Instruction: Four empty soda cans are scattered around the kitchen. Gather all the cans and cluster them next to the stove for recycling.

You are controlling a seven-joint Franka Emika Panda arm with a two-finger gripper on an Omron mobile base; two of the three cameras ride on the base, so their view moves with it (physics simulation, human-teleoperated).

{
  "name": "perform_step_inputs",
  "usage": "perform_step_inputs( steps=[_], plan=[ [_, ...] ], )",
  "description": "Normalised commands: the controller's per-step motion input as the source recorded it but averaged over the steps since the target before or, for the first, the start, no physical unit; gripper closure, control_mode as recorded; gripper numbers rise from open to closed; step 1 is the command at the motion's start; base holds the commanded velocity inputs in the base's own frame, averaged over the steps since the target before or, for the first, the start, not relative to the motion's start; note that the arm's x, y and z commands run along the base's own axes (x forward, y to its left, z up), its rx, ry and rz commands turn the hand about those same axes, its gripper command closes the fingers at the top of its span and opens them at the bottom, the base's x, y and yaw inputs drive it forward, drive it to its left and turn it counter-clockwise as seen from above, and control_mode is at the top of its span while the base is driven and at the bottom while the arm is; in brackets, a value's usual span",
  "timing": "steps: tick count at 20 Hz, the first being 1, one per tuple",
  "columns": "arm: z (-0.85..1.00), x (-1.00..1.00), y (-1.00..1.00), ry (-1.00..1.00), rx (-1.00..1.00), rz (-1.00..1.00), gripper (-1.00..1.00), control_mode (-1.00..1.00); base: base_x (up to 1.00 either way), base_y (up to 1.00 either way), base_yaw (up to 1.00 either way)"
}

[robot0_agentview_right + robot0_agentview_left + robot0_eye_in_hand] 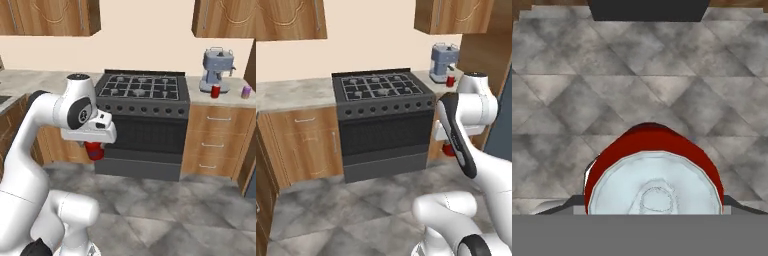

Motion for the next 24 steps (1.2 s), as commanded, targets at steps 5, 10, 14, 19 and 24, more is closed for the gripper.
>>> perform_step_inputs(
  steps=[5, 10, 14, 19, 24],
  plan=[
    [0.00, 0.00, 0.00, 0.00, 0.00, 0.00, 1.00, 1.00, 1.00, -0.53, 0.14],
    [0.00, 0.00, 0.00, 0.00, 0.00, 0.00, 1.00, 1.00, 1.00, -0.82, 0.07],
    [0.00, 0.00, 0.00, 0.00, 0.00, 0.00, 1.00, 1.00, 1.00, -0.70, 0.04],
    [0.00, 0.00, 0.00, 0.00, 0.00, 0.00, 1.00, 1.00, 0.84, -0.36, 0.01],
    [0.00, 0.00, 0.00, 0.00, 0.00, 0.00, 1.00, 1.00, 0.50, -0.03, -0.02]
  ],
)
